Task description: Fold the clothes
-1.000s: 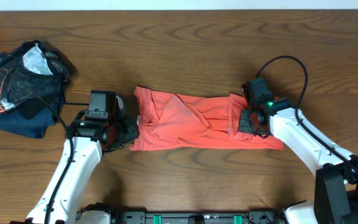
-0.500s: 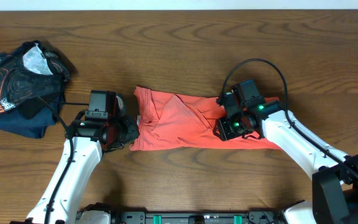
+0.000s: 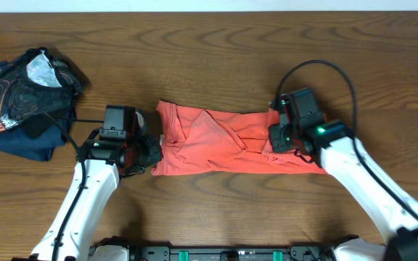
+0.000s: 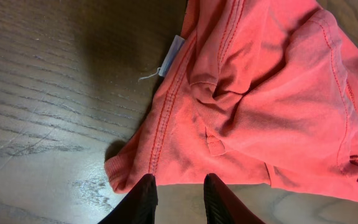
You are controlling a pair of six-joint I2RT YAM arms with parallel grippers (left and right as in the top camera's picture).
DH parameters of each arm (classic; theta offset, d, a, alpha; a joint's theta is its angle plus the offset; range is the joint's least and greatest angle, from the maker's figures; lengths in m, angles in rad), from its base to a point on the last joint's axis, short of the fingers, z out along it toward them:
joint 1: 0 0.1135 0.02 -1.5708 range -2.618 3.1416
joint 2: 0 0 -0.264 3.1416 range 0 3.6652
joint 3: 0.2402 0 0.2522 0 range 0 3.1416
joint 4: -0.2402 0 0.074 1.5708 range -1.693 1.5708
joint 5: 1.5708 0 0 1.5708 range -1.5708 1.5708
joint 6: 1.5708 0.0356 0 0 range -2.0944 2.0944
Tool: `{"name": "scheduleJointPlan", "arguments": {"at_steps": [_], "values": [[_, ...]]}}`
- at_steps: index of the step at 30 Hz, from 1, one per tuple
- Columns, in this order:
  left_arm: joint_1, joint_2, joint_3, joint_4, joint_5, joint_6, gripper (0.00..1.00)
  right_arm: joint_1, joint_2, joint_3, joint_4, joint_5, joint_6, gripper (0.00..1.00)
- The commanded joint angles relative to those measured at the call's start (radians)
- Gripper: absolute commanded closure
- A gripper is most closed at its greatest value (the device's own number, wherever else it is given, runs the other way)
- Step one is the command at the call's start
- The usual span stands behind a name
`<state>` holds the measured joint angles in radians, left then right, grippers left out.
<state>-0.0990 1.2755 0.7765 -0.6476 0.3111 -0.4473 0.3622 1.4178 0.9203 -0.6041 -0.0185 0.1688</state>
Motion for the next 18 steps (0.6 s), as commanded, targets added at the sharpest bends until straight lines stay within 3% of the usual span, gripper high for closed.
{"name": "scheduleJointPlan", "arguments": {"at_steps": [1, 8, 15, 18], "values": [[0.004, -0.001, -0.007, -0.003, -0.01, 0.01, 0.72, -0.025, -0.021, 0.006, -0.009, 0.068, 0.022, 0.75], [0.004, -0.001, -0.007, -0.003, -0.01, 0.01, 0.72, -0.037, 0.085, -0.039, 0.009, 0.149, 0.109, 0.79], [0.004, -0.001, -0.007, -0.004, -0.01, 0.01, 0.72, -0.005, 0.23, -0.043, 0.076, -0.027, 0.095, 0.8], [0.004, -0.001, -0.007, -0.008, -0.01, 0.01, 0.72, 0.018, 0.248, -0.043, 0.077, -0.181, -0.012, 0.8]]}}
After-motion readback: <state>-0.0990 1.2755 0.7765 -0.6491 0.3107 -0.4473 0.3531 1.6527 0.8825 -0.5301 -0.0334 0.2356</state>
